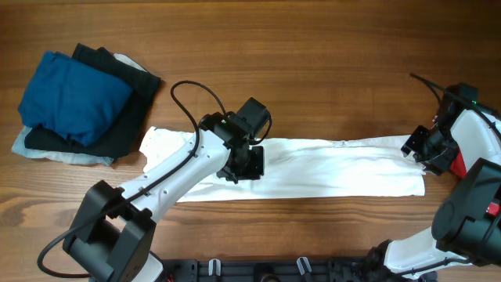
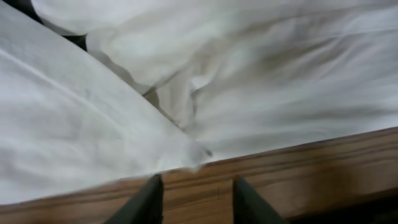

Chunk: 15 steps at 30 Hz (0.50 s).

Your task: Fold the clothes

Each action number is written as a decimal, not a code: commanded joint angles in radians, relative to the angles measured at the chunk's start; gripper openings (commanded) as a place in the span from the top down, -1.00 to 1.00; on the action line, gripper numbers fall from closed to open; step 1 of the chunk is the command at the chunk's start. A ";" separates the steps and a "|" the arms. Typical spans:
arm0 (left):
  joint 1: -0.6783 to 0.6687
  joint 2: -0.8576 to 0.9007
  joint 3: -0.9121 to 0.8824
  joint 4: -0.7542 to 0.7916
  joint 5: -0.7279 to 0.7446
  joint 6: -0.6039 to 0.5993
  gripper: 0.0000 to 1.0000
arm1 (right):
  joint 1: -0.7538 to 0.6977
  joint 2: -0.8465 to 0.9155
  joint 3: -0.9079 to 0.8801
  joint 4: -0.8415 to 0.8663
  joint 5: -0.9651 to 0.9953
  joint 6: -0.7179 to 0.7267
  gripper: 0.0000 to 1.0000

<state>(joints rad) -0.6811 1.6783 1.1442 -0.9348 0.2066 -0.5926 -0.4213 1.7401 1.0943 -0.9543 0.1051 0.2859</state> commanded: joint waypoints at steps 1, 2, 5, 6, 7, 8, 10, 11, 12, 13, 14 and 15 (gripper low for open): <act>-0.001 -0.011 0.005 0.003 -0.053 0.008 0.25 | -0.006 -0.023 0.024 -0.027 -0.010 -0.024 -0.23; -0.002 -0.011 0.005 0.003 -0.052 0.008 0.25 | -0.014 -0.029 0.035 -0.037 -0.009 -0.024 -0.23; -0.002 -0.011 0.005 0.006 -0.052 0.008 0.24 | -0.059 -0.050 0.047 -0.046 -0.008 -0.037 -0.34; -0.002 -0.011 0.005 0.006 -0.052 0.008 0.24 | -0.071 -0.049 0.043 -0.040 -0.009 -0.039 -0.37; -0.002 -0.011 0.005 0.006 -0.052 0.008 0.24 | -0.079 -0.048 0.034 -0.029 -0.010 -0.054 -0.40; -0.002 -0.011 0.005 0.006 -0.051 0.008 0.24 | -0.086 -0.047 0.017 -0.013 -0.010 -0.060 -0.43; -0.002 -0.011 0.005 0.006 -0.051 0.008 0.25 | -0.089 -0.043 -0.024 0.029 -0.011 -0.082 -0.45; -0.002 -0.011 0.005 0.006 -0.051 0.008 0.25 | -0.089 -0.040 -0.055 0.065 -0.028 -0.111 -0.47; -0.002 -0.011 0.005 0.006 -0.052 0.008 0.25 | -0.089 -0.040 -0.082 0.100 -0.059 -0.147 -0.47; -0.002 -0.011 0.005 0.006 -0.052 0.008 0.25 | -0.089 -0.039 -0.109 0.138 -0.100 -0.183 -0.47; -0.002 -0.011 0.005 0.006 -0.052 0.008 0.25 | -0.089 -0.039 -0.138 0.176 -0.144 -0.222 -0.47; -0.002 -0.011 0.005 0.006 -0.052 0.008 0.26 | -0.089 -0.038 -0.158 0.199 -0.164 -0.248 -0.45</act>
<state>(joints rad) -0.6811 1.6783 1.1442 -0.9298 0.1673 -0.5919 -0.5106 1.7088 1.0042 -0.8082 0.0563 0.1616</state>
